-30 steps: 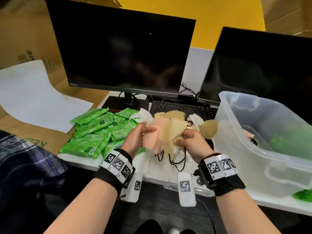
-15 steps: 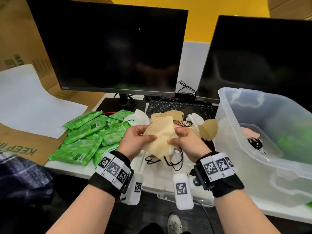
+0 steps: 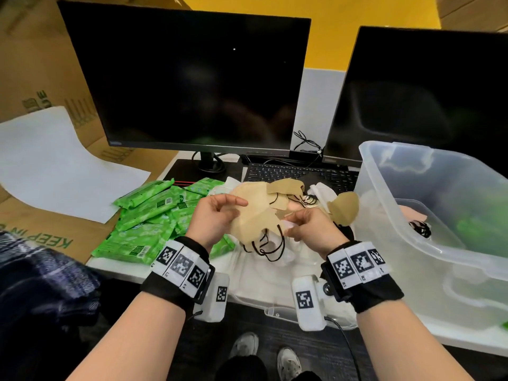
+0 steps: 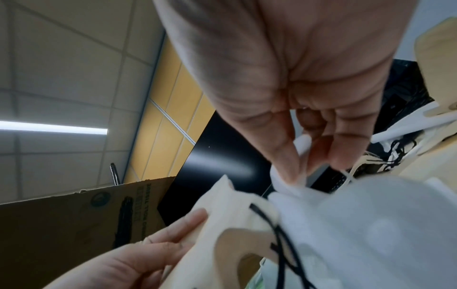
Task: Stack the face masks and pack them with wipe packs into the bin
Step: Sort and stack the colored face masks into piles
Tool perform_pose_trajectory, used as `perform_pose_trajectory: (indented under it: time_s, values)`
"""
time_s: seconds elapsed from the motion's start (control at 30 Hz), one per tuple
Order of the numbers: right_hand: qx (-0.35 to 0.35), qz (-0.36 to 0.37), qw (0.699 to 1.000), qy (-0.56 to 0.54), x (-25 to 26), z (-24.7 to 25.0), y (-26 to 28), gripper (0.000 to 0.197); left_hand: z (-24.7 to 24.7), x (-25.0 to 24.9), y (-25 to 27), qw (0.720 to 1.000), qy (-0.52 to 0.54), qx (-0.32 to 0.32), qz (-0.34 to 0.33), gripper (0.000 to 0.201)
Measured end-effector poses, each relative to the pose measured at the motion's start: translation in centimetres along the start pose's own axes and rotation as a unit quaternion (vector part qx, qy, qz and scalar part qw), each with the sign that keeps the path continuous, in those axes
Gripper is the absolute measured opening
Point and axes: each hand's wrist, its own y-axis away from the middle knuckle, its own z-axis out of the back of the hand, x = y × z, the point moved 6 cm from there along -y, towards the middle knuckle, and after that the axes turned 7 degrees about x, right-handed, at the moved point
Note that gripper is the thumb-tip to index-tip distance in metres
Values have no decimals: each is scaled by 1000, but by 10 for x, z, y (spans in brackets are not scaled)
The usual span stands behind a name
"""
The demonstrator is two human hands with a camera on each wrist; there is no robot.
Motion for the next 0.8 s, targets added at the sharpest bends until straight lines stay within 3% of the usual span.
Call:
perform_pose_trajectory:
  time_s: [0.13,0.27,0.37,0.53,0.6,0.67,0.73,0.8]
  values:
    - [-57,-37,997,48,-7,9,-4,7,16,6,-4,999,12,-42,30,36]
    - [-85,26,996,-14,17,16,3,17,22,10,-8,997,-9,-63,54,28]
    - [-56,98,990,-79,42,10,9,30,18,17,-7,995,5,-56,82,19]
    - [25,192,962,-191,72,-9,15,27,4,11,-1,991,96,3,91,44]
    - [39,185,963,-192,72,-16,13,24,-3,4,4,985,151,34,75,44]
    - [55,166,971,-161,68,-25,12,22,-9,1,8,981,174,57,60,30]
    - [64,147,977,-141,65,-32,12,24,-7,1,9,990,124,57,38,19]
    - [40,131,981,-137,64,-30,14,35,-3,4,9,995,85,39,28,22]
